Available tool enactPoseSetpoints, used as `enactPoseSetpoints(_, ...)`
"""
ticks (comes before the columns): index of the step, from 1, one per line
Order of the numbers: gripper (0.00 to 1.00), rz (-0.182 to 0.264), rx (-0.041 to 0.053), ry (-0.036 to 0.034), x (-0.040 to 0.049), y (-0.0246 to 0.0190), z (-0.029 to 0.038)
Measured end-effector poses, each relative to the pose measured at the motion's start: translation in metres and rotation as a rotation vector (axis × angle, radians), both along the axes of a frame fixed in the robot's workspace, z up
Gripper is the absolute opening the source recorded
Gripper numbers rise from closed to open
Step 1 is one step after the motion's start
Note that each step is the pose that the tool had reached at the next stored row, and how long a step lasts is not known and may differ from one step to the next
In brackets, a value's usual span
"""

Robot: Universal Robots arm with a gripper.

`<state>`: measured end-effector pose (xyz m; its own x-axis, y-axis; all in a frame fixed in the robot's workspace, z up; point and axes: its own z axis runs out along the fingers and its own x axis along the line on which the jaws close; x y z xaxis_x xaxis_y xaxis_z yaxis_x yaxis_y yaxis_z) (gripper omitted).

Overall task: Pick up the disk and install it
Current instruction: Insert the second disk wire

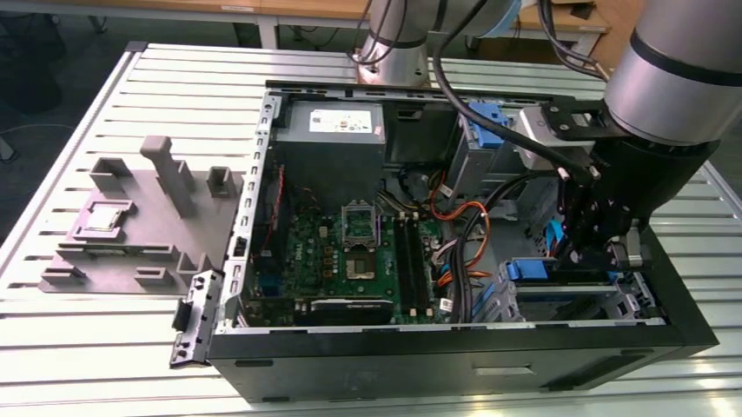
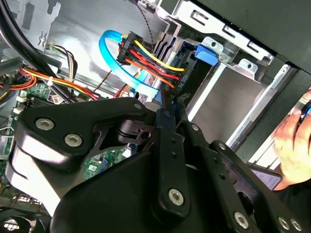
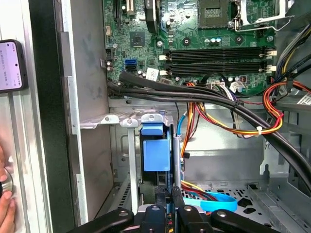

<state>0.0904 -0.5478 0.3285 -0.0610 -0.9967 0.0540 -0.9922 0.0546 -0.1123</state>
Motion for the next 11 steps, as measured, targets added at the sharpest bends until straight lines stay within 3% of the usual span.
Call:
enactPoseSetpoints(6,0.17,0.0,0.0023,0.0,0.0,-0.0001,0.0022)
enactPoseSetpoints(7,0.24,0.0,0.0021,0.0,0.0,-0.0001,0.0058)
enactPoseSetpoints(10,0.24,0.0,0.0017,0.0006,0.0,-0.0001,0.0189)
enactPoseSetpoints(11,0.24,0.0,0.0016,0.0009,0.0,-0.0001,0.0205)
